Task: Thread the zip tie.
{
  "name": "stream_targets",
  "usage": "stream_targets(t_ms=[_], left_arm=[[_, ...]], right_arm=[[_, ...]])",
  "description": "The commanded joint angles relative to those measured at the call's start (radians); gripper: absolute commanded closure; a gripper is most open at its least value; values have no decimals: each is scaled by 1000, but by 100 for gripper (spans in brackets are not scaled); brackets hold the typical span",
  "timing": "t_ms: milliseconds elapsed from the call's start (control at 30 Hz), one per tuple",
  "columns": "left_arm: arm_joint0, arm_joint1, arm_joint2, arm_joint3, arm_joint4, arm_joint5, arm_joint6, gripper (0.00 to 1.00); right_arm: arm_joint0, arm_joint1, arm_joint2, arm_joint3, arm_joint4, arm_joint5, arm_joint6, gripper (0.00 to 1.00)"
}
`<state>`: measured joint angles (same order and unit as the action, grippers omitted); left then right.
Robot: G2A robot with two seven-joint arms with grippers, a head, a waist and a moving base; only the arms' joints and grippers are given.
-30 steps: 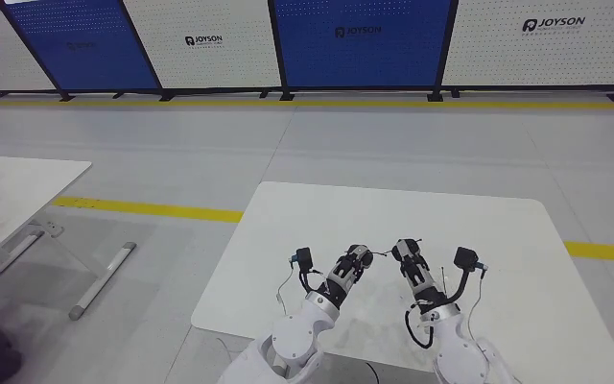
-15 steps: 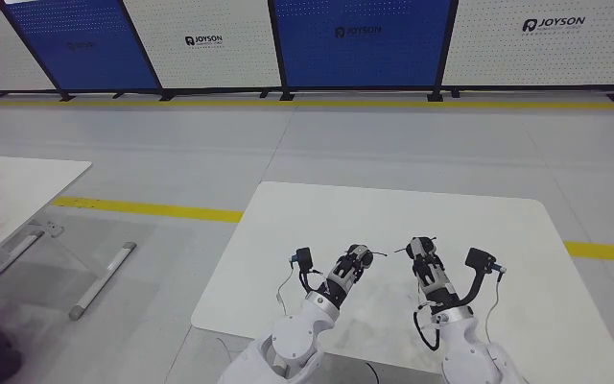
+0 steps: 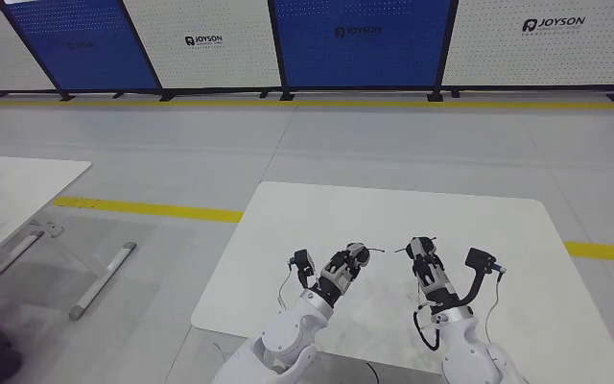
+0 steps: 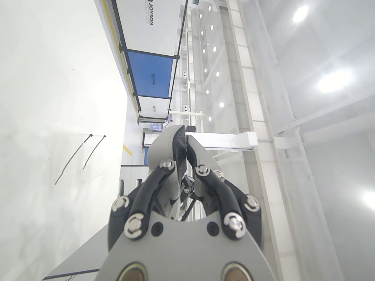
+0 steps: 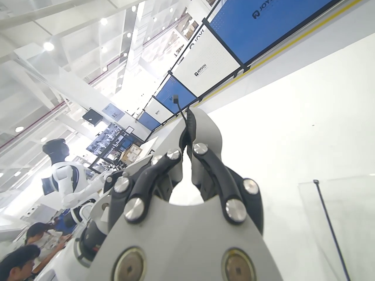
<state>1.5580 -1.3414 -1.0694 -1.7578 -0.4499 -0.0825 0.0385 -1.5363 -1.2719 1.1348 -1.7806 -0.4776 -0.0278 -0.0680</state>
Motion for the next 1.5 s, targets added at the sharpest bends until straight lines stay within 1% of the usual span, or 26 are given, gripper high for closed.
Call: stream_targets(t_ms=[0, 133, 267, 567, 667, 733, 867, 1233, 1367, 1467], left_arm=[[0, 0, 0, 0, 0, 0, 0, 100], [-2, -1, 5, 3, -13, 5, 0, 100], [-10, -6, 9, 12, -53, 2, 6, 100], [-12, -6, 9, 14, -53, -3, 10, 100], [-12, -6, 9, 14, -53, -3, 10, 100], [-12, -6, 9, 14, -53, -3, 10, 100], [-12, -6, 9, 14, -53, -3, 10, 100], [-12, -6, 9, 14, -53, -3, 10, 100], [-12, -6, 9, 14, -53, -3, 10, 100], [-12, -6, 9, 14, -53, -3, 10, 100]], right_arm=[[0, 0, 0, 0, 0, 0, 0, 100], [0, 0, 0, 0, 0, 0, 0, 100], [0, 0, 0, 0, 0, 0, 0, 100], [0, 0, 0, 0, 0, 0, 0, 100], [-1, -1, 0, -8, 5, -14, -2, 100], [-3, -3, 2, -11, 23, -38, -10, 100], [-3, -5, 1, -13, 23, -59, -10, 100], [-1, -6, 0, -20, 6, -49, 7, 100], [4, -7, -8, -38, -58, -19, 13, 100], [6, -10, -15, -45, -81, -1, 15, 100]])
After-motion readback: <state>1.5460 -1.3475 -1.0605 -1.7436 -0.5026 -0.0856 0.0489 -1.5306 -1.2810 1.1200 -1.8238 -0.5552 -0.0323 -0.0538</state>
